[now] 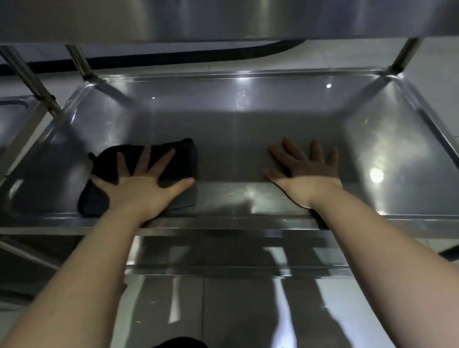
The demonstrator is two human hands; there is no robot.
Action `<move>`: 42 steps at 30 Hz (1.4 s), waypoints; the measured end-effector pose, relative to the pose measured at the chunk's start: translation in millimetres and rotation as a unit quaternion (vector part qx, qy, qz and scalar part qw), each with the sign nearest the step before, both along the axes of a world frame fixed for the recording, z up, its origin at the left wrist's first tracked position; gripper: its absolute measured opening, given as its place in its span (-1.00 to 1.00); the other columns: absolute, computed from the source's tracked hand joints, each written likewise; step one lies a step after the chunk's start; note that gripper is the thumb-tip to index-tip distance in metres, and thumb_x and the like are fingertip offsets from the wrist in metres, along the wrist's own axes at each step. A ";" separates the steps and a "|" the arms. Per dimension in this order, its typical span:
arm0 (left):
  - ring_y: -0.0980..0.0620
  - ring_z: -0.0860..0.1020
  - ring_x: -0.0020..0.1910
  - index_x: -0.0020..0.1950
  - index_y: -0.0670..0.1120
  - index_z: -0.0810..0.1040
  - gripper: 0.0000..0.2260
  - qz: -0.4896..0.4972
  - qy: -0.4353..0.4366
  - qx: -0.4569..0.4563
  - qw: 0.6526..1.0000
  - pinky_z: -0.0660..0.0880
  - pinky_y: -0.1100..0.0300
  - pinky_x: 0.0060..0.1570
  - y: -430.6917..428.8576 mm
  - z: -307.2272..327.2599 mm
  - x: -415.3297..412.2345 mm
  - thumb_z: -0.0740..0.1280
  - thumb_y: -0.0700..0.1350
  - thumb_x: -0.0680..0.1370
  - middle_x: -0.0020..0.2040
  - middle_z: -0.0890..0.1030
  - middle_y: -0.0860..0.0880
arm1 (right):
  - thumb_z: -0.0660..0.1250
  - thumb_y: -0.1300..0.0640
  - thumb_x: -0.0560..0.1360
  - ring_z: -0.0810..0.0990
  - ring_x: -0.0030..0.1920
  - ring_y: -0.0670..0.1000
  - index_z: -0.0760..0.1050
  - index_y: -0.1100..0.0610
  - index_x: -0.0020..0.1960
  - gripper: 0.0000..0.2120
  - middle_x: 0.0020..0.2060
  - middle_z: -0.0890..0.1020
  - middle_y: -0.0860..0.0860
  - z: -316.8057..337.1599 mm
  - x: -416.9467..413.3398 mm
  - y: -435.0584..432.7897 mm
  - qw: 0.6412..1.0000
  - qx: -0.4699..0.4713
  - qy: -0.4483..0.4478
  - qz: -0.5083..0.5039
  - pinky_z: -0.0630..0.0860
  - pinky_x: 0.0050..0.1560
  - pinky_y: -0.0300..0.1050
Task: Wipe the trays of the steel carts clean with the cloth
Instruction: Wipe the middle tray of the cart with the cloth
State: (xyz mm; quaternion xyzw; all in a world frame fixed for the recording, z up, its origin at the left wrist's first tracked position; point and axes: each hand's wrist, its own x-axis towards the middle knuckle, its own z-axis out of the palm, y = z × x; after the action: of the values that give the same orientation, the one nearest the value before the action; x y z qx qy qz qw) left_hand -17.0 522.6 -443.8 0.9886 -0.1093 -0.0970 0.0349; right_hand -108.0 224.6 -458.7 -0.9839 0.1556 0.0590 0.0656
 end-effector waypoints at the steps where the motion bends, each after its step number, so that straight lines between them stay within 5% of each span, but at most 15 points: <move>1: -0.20 -0.24 0.55 0.40 0.54 -0.20 -0.15 0.011 0.009 0.000 1.000 -0.26 -0.52 0.31 10.2 2.9 3.8 -0.26 0.71 0.12 0.59 -0.17 0.18 | -0.12 -0.49 0.45 -0.19 0.55 0.28 -0.10 -0.40 0.49 -0.37 0.56 -0.08 -0.27 0.1 -0.5 0.9 1.000 -0.002 -0.002 0.000 -0.26 0.42 0.42; 12: -0.25 -0.39 0.50 0.40 0.53 -0.21 -0.22 -0.088 0.017 -0.008 0.996 -0.49 -0.49 0.12 -115.3 -1.0 -62.5 -0.13 0.67 0.21 0.57 -0.28 0.15 | -0.10 -0.32 0.57 -0.18 0.56 0.25 -0.07 -0.40 0.50 -0.50 0.56 -0.07 -0.27 -0.5 3.0 -6.6 0.999 0.035 -0.005 0.007 -0.27 0.42 0.41; 17: -0.23 -0.40 0.49 0.41 0.53 -0.19 -0.20 -0.081 0.021 -0.018 0.996 -0.50 -0.48 0.15 -112.0 -1.2 -62.3 -0.12 0.68 0.20 0.57 -0.27 0.17 | 0.02 -0.16 0.64 -0.03 0.57 0.11 0.13 -0.22 0.54 -0.53 0.58 0.06 -0.16 11.4 -0.6 -49.6 0.997 0.066 -0.024 0.014 -0.13 0.49 0.31; 22: -0.27 -0.39 0.49 0.42 0.50 -0.21 -0.20 -0.073 0.018 -0.009 0.997 -0.49 -0.50 0.12 -121.2 -0.4 -63.5 -0.14 0.67 0.21 0.58 -0.28 0.14 | -0.10 -0.27 0.61 -0.17 0.57 0.19 -0.05 -0.31 0.54 -0.50 0.58 -0.06 -0.19 6.6 -18.3 -72.8 0.998 0.033 0.013 -0.049 -0.26 0.43 0.38; 25: -0.32 -0.38 0.49 0.43 0.48 -0.22 -0.22 -0.084 0.011 -0.005 0.996 -0.50 -0.52 0.06 -148.4 -1.2 -73.2 -0.16 0.65 0.24 0.58 -0.27 0.09 | -0.06 -0.19 0.65 -0.14 0.58 0.12 0.05 -0.28 0.54 -0.54 0.57 0.01 -0.20 11.8 -16.2 -72.2 0.994 0.092 -0.017 -0.053 -0.30 0.43 0.34; 29: -0.40 -0.32 0.48 0.48 0.42 -0.18 -0.22 -0.115 0.009 -0.006 0.993 -0.42 -0.59 0.07 -206.4 1.0 -97.4 -0.21 0.62 0.29 0.60 -0.24 0.00 | 0.06 -0.09 0.66 0.08 0.56 0.01 0.25 -0.19 0.50 -0.60 0.52 0.25 -0.13 21.8 -19.1 -83.0 0.956 0.251 -0.112 -0.104 -0.23 0.51 0.20; 33: -0.38 -0.33 0.49 0.53 0.37 -0.08 -0.29 -0.125 0.039 -0.037 0.991 -0.42 -0.57 0.10 -227.1 9.1 -108.8 -0.14 0.55 0.40 0.60 -0.21 -0.03 | 0.22 0.03 0.63 0.39 0.42 0.05 0.42 -0.02 0.43 -0.63 0.40 0.47 0.04 34.7 -29.2 -74.6 0.854 0.440 -0.226 -0.163 0.22 0.48 0.07; 36: -0.25 -0.20 0.55 0.49 0.31 0.24 -0.48 -0.120 0.092 -0.230 0.961 -0.34 -0.34 0.40 -199.3 22.9 -95.4 0.12 0.36 0.53 0.61 -0.02 0.00 | 0.23 0.11 0.61 0.31 0.47 0.09 0.41 0.01 0.44 -0.61 0.42 0.43 0.12 41.6 -26.3 -56.9 0.893 0.355 -0.242 -0.136 0.21 0.47 0.05; 38: -0.17 0.24 0.50 0.38 0.17 0.47 -0.58 -0.071 0.025 -0.376 0.924 0.18 -0.05 0.47 -156.6 30.7 -79.1 0.27 0.17 0.52 0.48 0.38 -0.06 | 0.22 0.08 0.61 0.18 0.53 0.10 0.35 -0.03 0.47 -0.57 0.48 0.36 0.07 44.1 -18.7 -32.8 0.939 0.255 -0.218 -0.071 0.09 0.50 0.10; 40: -0.15 0.47 0.33 0.37 0.10 0.50 -0.60 -0.031 -0.079 -0.347 0.934 0.43 0.03 0.27 -107.0 28.7 -56.8 0.26 0.08 0.53 0.31 0.56 -0.09 | 0.18 -0.07 0.60 0.03 0.57 0.08 0.23 -0.13 0.52 -0.50 0.54 0.23 -0.07 41.5 -10.2 2.4 0.977 0.159 -0.144 -0.004 -0.10 0.51 0.24; 42: -0.14 0.27 0.48 0.47 0.09 0.38 -0.58 -0.026 -0.112 -0.236 0.965 0.22 -0.03 0.42 -66.2 19.0 -35.3 0.24 0.03 0.60 0.46 0.40 -0.07 | 0.07 -0.26 0.58 -0.16 0.58 0.11 0.03 -0.25 0.55 -0.44 0.58 0.03 -0.16 33.5 -4.2 35.4 0.996 0.077 -0.041 0.034 -0.29 0.42 0.41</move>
State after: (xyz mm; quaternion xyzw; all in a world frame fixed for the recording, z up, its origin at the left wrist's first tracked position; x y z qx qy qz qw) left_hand -52.3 456.4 -424.8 0.9539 -0.1580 0.0418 0.2518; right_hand -112.2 260.0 -425.2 -0.9823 0.1140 0.0325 0.1450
